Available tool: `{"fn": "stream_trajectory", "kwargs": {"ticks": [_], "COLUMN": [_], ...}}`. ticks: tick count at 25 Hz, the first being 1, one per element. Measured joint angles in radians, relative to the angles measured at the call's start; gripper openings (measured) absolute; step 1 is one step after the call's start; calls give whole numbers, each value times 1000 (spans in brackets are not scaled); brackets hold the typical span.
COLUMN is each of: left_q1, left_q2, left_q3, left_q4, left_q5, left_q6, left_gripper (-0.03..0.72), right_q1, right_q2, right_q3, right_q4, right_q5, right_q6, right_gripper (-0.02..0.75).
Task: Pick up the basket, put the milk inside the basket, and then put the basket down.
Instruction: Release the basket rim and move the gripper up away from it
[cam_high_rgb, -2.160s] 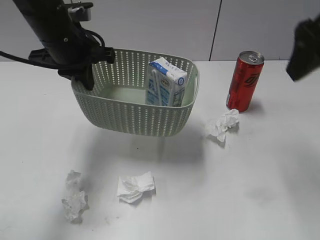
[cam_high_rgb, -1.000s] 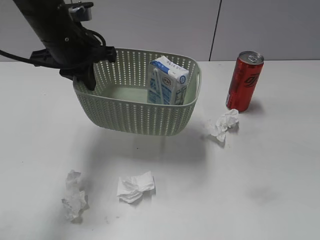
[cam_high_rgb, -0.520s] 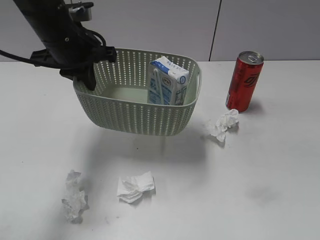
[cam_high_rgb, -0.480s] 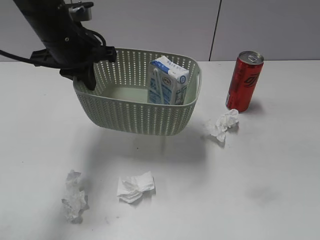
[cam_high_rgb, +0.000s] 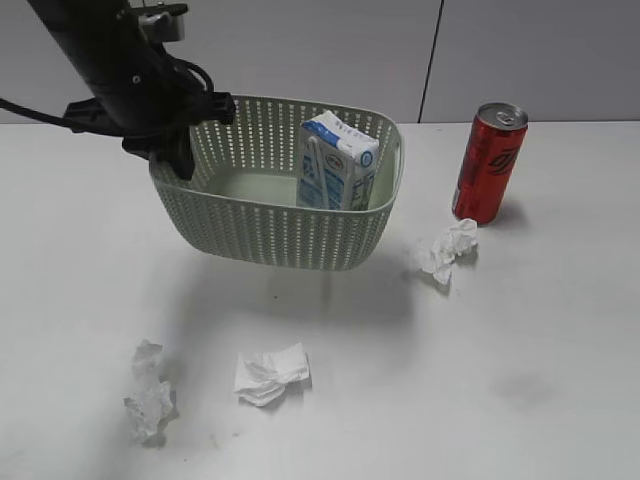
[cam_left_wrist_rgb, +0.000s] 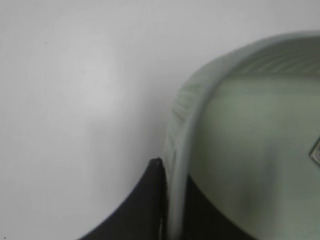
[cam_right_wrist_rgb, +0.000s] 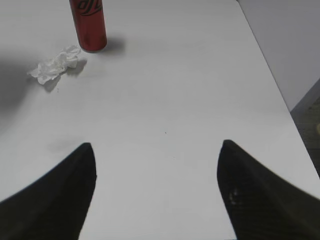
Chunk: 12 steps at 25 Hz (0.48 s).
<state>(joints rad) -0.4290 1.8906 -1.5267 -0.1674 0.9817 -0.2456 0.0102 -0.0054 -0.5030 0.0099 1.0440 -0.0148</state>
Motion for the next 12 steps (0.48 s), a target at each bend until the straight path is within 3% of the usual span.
{"fn": "stream_trajectory", "kwargs": {"ticks": [12], "left_q1": [0], "left_q2": [145], "left_q3": [0], "left_q4": [-11], "left_q5": [-114], "left_q6": [-8], "left_gripper": [-15], "right_q1": [0], "right_q2": [0], "right_q3": [0], "right_q4": [2], "right_q5": [0], "right_q6": [1], "right_gripper": [571]}}
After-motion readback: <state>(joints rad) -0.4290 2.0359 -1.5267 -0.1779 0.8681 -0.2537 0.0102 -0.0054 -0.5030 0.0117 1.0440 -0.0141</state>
